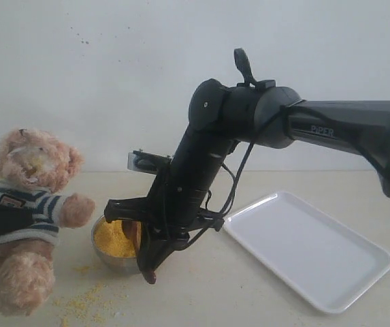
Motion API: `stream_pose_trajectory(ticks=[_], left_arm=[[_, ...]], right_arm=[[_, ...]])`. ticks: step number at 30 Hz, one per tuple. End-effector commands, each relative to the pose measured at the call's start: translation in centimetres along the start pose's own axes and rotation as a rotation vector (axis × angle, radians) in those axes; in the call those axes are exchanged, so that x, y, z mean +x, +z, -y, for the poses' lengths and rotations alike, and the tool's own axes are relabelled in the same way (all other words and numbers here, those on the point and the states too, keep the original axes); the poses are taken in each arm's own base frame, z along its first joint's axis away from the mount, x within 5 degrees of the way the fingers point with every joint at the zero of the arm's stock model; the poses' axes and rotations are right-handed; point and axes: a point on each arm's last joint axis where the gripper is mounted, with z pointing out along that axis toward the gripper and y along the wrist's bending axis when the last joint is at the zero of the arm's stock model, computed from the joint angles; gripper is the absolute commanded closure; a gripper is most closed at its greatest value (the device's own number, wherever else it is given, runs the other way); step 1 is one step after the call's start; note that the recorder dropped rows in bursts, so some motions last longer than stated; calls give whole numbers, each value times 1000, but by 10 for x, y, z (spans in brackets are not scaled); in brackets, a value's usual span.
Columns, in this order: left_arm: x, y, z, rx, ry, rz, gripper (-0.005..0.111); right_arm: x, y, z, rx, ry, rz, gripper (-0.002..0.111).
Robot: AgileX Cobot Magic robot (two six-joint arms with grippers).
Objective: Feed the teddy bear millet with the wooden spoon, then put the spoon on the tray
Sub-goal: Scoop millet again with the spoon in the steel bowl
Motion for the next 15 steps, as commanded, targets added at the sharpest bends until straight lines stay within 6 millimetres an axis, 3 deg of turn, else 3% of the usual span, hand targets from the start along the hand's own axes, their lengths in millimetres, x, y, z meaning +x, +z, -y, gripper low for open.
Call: stream_pose_trajectory(ticks=[1,15], left_arm=[[-4,0,4,28,-8,21,103],[-3,0,4,28,-12,19,103]], right_arm=[[0,-2,-2,3,10,5,109],[-1,4,-7,-74,29,-7,109]])
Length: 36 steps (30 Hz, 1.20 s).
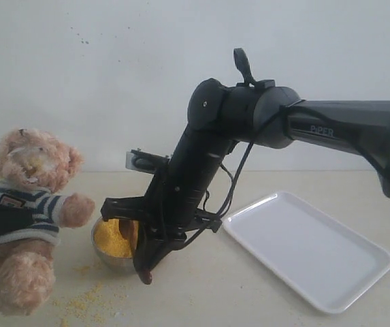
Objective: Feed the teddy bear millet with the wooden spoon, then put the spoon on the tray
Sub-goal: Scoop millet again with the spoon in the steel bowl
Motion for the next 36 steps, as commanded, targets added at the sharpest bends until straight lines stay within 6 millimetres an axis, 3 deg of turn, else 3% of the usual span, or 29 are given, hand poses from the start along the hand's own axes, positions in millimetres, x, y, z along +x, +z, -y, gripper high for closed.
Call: stream_pose_trajectory(ticks=[1,13,27,36], left_arm=[[-3,0,4,28,-10,19,103],[-3,0,4,28,-10,19,103],[-3,0,4,25,-9,19,103],[-3,0,-1,-28,-100,18,103]], right_arm=[[-2,7,-4,-70,27,-13,109],[-4,17,-9,-197,-32,-20,109],[-4,17,-9,-203,-76,-17,109],[-4,17,-10,-211,-77,-15,109]])
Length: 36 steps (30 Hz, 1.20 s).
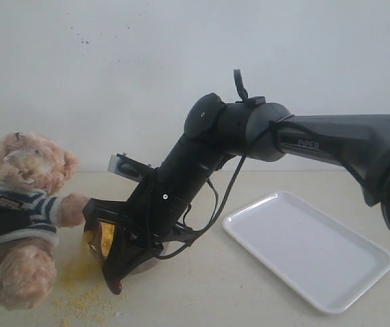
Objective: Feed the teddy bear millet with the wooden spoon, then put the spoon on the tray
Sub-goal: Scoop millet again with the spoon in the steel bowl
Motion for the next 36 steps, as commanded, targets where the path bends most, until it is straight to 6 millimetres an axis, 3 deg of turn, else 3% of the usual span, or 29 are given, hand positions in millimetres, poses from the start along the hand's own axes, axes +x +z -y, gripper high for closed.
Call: stream_pose_trajectory(ticks=[1,7,17,20,27,36], left_arm=[[-3,0,2,3,-26,18,103],[-3,0,2,5,-30,18,103],[-15,-2,3,8,-30,48,103],[-18,-2,4,21,-23,53,103],[-18,-2,-4,-71,-14,59,103],[-18,-2,-4,-72,-16,60,103]], right_arm=[[-1,-2,-2,-10,-13,6,109],[-3,-6,3,-2,-4,27,109],[-14,-50,48,-82,125,132,109],[-14,-55,57,-70,129,141,109],[-15,-39,71,-67,153,107,109],[-14,-13,56,-87,121,57,109]])
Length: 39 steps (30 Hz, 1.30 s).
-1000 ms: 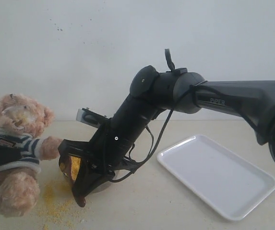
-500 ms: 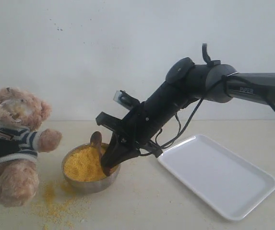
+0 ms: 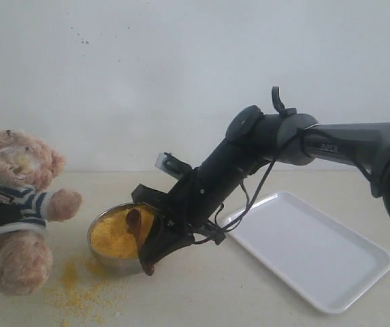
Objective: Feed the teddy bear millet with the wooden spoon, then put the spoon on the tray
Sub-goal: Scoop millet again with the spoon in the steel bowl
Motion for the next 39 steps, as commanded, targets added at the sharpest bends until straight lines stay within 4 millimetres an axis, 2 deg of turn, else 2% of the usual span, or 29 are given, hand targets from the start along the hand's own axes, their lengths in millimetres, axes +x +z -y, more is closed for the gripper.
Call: stream_pose_trajectory(ticks=[1,12,19,32,39], left_arm=[[-4,-1,2,17,-8,22,103],[-4,-1,3,22,-8,22,103],[-4,-1,4,33,-8,21,103],[-4,-1,4,40,-8,20,103],[-4,-1,4,40,-8,20,103]], right_arm=[[1,6,-10,-21,-32,-7,109],[-1,5,-21,-140,-19,20,109],[-1,5,-21,-142,-18,21,109],[-6,9,-15,-230,-11,43,109],[-12,-5,-4,-267,11,89,109]])
